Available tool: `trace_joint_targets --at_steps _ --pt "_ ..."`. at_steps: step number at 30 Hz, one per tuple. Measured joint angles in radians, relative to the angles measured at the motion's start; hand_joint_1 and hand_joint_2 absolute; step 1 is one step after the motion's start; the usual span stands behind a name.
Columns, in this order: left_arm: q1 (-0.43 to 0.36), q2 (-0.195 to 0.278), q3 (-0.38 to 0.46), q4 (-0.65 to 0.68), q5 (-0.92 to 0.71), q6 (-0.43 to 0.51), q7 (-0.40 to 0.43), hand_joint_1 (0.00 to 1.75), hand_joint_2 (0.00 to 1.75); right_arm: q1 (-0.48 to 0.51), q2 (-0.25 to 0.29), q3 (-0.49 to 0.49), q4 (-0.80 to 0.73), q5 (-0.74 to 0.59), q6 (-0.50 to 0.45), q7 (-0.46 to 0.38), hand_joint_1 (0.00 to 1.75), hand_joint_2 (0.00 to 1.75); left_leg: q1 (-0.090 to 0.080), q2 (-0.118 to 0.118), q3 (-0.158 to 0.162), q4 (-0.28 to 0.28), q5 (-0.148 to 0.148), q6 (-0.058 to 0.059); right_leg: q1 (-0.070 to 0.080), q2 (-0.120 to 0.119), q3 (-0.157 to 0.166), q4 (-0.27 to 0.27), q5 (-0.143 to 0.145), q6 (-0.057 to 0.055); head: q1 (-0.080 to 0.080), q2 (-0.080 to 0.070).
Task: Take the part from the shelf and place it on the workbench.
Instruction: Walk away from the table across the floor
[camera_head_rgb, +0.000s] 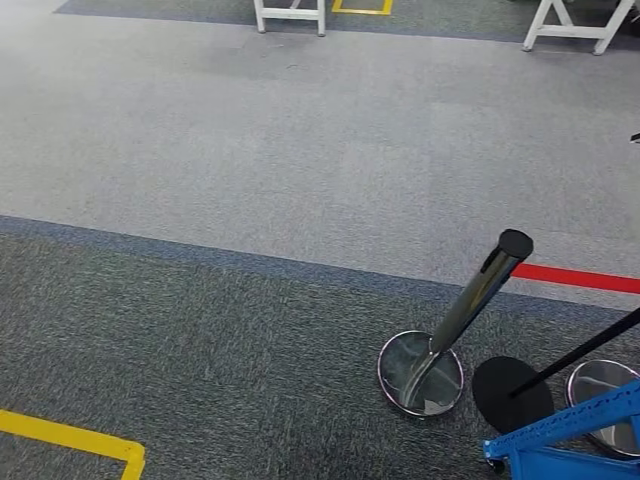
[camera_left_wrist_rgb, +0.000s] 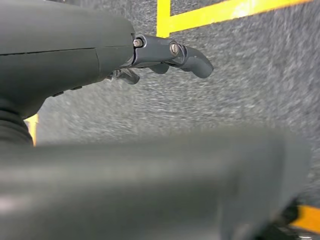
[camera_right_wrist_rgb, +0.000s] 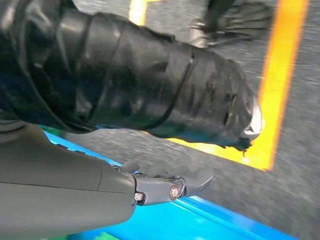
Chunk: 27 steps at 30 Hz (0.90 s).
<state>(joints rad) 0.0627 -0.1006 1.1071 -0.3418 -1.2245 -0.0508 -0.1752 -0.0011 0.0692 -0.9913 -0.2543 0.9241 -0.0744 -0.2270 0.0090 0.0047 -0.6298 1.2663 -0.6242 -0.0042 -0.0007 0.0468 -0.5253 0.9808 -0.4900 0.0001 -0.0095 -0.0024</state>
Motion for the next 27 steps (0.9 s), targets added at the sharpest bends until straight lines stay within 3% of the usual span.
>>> trace_joint_targets --at_steps 1,3,5,7,8,10,12,14,15,16,19,20,22,23,25,27 --pt "-0.001 0.005 -0.007 0.009 -0.009 -0.003 0.01 0.0 1.75 0.0 -0.003 0.009 0.004 0.01 0.009 0.018 0.0 0.0 0.0 -0.007 0.024 -0.06 0.041 0.005 0.001 0.013 0.001 0.002 0.0 0.0 -0.001 0.0" --pt "-0.004 0.014 -0.018 0.026 -0.021 -0.005 0.019 0.0 1.75 -0.002 -0.006 0.024 0.013 0.024 0.028 0.047 0.0 0.0 0.001 -0.05 0.08 -0.198 0.106 0.014 0.001 0.037 -0.001 0.006 -0.001 0.003 -0.002 0.0" --pt "-0.008 0.021 -0.024 0.038 -0.029 -0.005 0.019 0.0 1.75 -0.004 -0.007 0.037 0.019 0.036 0.04 0.068 0.0 0.0 -0.001 -0.08 0.103 -0.261 0.12 0.019 -0.002 0.059 -0.013 0.009 0.001 0.014 -0.003 0.0" --pt "-0.011 0.027 -0.03 0.046 -0.035 -0.005 0.015 0.0 1.75 -0.001 -0.009 0.047 0.023 0.046 0.046 0.087 0.0 0.0 -0.004 -0.065 0.104 -0.268 0.122 0.024 -0.006 0.079 -0.024 0.008 0.006 0.028 -0.004 0.0" --pt "-0.014 0.028 -0.033 0.049 -0.038 -0.005 0.013 0.0 1.75 0.001 -0.011 0.05 0.025 0.05 0.048 0.096 0.0 0.0 -0.003 -0.055 0.106 -0.275 0.125 0.029 -0.007 0.076 -0.029 0.011 0.003 0.033 -0.004 0.0" --pt "-0.016 0.03 -0.035 0.055 -0.043 -0.005 0.01 0.0 1.75 0.002 -0.014 0.056 0.031 0.055 0.051 0.108 0.0 0.0 -0.001 -0.03 0.112 -0.289 0.132 0.039 -0.005 0.033 -0.058 0.061 -0.031 0.042 0.005 0.0" --pt "-0.016 0.032 -0.036 0.063 -0.048 -0.005 0.007 0.0 1.75 -0.003 -0.015 0.063 0.035 0.058 0.055 0.119 0.0 0.0 -0.002 -0.001 0.113 -0.293 0.134 0.043 -0.005 -0.018 -0.116 0.183 -0.095 0.048 0.015 0.0" --pt "-0.016 0.035 -0.036 0.069 -0.053 -0.004 0.002 0.0 1.75 -0.003 -0.015 0.067 0.037 0.061 0.061 0.136 0.0 0.0 -0.003 0.027 0.111 -0.292 0.132 0.044 -0.008 -0.036 -0.158 0.271 -0.123 0.053 0.018 0.0" --pt "-0.018 0.036 -0.037 0.071 -0.058 -0.003 -0.001 0.0 1.75 -0.001 -0.015 0.068 0.037 0.063 0.065 0.146 0.0 0.0 -0.004 0.038 0.111 -0.292 0.131 0.043 -0.009 -0.041 -0.152 0.263 -0.111 0.054 0.019 0.0" --pt "-0.02 0.037 -0.037 0.073 -0.061 -0.002 -0.003 0.0 1.75 0.001 -0.015 0.069 0.038 0.064 0.067 0.154 0.0 0.0 -0.003 0.048 0.112 -0.291 0.13 0.042 -0.011 -0.048 -0.125 0.219 -0.084 0.055 0.019 0.0" --pt "-0.025 0.038 -0.038 0.078 -0.072 0.008 -0.013 0.0 1.75 0.0 -0.015 0.069 0.039 0.066 0.07 0.164 0.0 0.0 -0.007 0.075 0.117 -0.285 0.122 0.029 -0.009 -0.098 -0.02 0.034 -0.015 0.047 0.023 0.0" --pt "-0.027 0.038 -0.038 0.079 -0.075 0.011 -0.018 0.0 1.75 -0.001 -0.015 0.069 0.039 0.066 0.073 0.164 0.0 0.0 -0.009 0.083 0.12 -0.282 0.12 0.023 -0.007 -0.107 -0.007 0.01 -0.01 0.041 0.022 0.0" --pt "-0.032 0.039 -0.038 0.081 -0.081 0.014 -0.029 0.0 1.75 0.001 -0.015 0.069 0.04 0.065 0.08 0.164 0.0 0.0 -0.007 0.097 0.126 -0.282 0.116 0.011 -0.003 -0.093 -0.01 0.005 -0.01 0.029 0.019 0.0" --pt "-0.034 0.04 -0.038 0.081 -0.083 0.015 -0.034 0.0 1.75 0.003 -0.015 0.069 0.041 0.065 0.083 0.166 0.0 0.0 -0.005 0.093 0.127 -0.278 0.111 0.005 -0.003 -0.085 -0.007 0.003 -0.008 0.022 0.018 0.0" --pt "-0.036 0.04 -0.038 0.084 -0.085 0.015 -0.043 0.0 1.75 0.003 -0.015 0.069 0.042 0.064 0.09 0.168 0.0 0.0 -0.001 0.056 0.109 -0.226 0.071 -0.005 -0.006 -0.068 -0.001 -0.001 0.0 0.009 0.014 0.0" --pt "-0.034 0.04 -0.039 0.088 -0.086 0.015 -0.049 0.0 1.75 0.002 -0.015 0.069 0.042 0.064 0.096 0.169 0.0 0.0 0.001 0.015 0.055 -0.101 0.005 -0.008 -0.005 -0.049 0.001 -0.002 0.004 0.002 0.006 0.0"
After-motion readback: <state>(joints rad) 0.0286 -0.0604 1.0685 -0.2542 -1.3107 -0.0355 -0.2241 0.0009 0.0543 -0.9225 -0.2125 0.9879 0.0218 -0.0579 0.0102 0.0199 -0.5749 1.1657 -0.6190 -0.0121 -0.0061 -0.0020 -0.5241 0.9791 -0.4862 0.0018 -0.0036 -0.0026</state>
